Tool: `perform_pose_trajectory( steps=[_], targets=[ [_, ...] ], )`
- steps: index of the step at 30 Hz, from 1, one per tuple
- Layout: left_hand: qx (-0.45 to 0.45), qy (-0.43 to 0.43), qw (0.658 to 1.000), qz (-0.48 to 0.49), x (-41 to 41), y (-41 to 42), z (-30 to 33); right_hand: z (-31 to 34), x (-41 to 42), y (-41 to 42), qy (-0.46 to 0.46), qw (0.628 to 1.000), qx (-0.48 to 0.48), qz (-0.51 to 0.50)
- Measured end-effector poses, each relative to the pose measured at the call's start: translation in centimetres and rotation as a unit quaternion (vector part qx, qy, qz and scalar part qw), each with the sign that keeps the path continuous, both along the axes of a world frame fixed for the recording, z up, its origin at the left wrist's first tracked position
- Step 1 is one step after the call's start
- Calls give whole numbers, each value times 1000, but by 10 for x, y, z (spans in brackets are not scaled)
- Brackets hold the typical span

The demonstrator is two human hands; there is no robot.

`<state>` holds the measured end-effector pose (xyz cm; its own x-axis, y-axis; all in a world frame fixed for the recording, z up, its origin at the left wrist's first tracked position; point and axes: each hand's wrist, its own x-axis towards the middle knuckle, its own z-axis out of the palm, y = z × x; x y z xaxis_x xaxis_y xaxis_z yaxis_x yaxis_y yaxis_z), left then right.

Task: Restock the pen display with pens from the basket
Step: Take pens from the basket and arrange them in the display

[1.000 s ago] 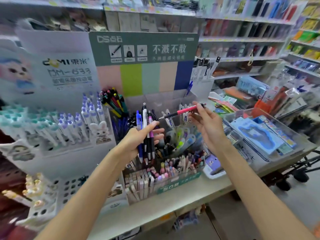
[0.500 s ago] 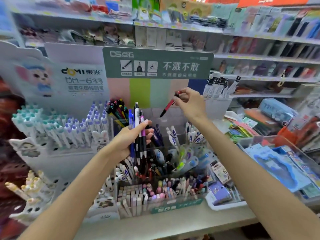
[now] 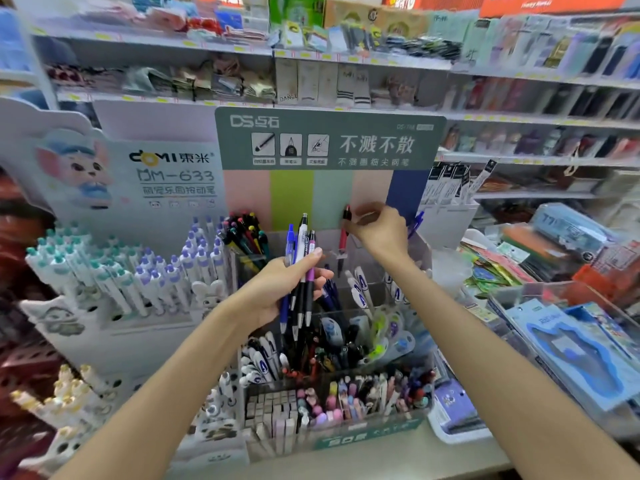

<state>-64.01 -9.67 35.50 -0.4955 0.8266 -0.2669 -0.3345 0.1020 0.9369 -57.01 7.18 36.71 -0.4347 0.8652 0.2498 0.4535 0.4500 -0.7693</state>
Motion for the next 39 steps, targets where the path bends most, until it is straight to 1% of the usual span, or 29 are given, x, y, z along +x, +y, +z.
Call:
perform_pose_trajectory(
  steps=[2,3,4,5,6,7,9,11,14,16,17,19,20,21,24,27,29,32,34,39],
  targets=[
    [-14,30,999,-7,0,0,-2,6,10,-9,30,999,-9,2],
    [-15,39,999,-13,0,-1,-2,10,15,-14,34,998,-43,35],
    [-11,44,999,-20,1,0,-1,14,21,-20,18,991,-101,89],
    [-5,47,998,-28,2,1,0,19,27,-26,-5,975,-169,145],
    [4,48,998,-36,5,2,1,21,32,-30,-24,956,-221,193],
    [14,49,998,-45,7,4,2,22,34,-33,-27,941,-254,224],
    [27,50,997,-59,11,8,5,23,38,-35,3,927,-277,254],
    [28,54,996,-61,15,10,5,23,40,-36,36,922,-287,258],
    [37,38,998,-38,13,12,7,27,44,-32,65,929,-280,232],
    [45,19,999,10,7,12,8,34,50,-24,127,940,-262,180],
    [47,12,998,38,2,10,7,39,54,-20,172,944,-242,146],
    [56,8,996,73,-6,5,6,46,62,-8,254,949,-172,77],
    [56,11,995,77,-10,3,7,48,63,-2,276,950,-133,53],
    [49,15,996,75,-13,0,8,49,63,0,278,955,-95,38],
    [17,39,997,59,-16,0,11,46,46,5,217,975,-2,44],
    [7,53,998,41,-14,4,10,36,22,6,111,989,74,64],
    [7,58,998,33,-11,6,10,28,9,5,39,991,114,59],
    [12,52,998,23,-8,7,11,19,-1,3,-41,990,125,41],
    [19,46,998,27,-8,7,13,14,-4,2,-79,986,141,33],
    [28,29,998,43,-11,6,15,7,-8,3,-105,985,136,23]
  ],
)
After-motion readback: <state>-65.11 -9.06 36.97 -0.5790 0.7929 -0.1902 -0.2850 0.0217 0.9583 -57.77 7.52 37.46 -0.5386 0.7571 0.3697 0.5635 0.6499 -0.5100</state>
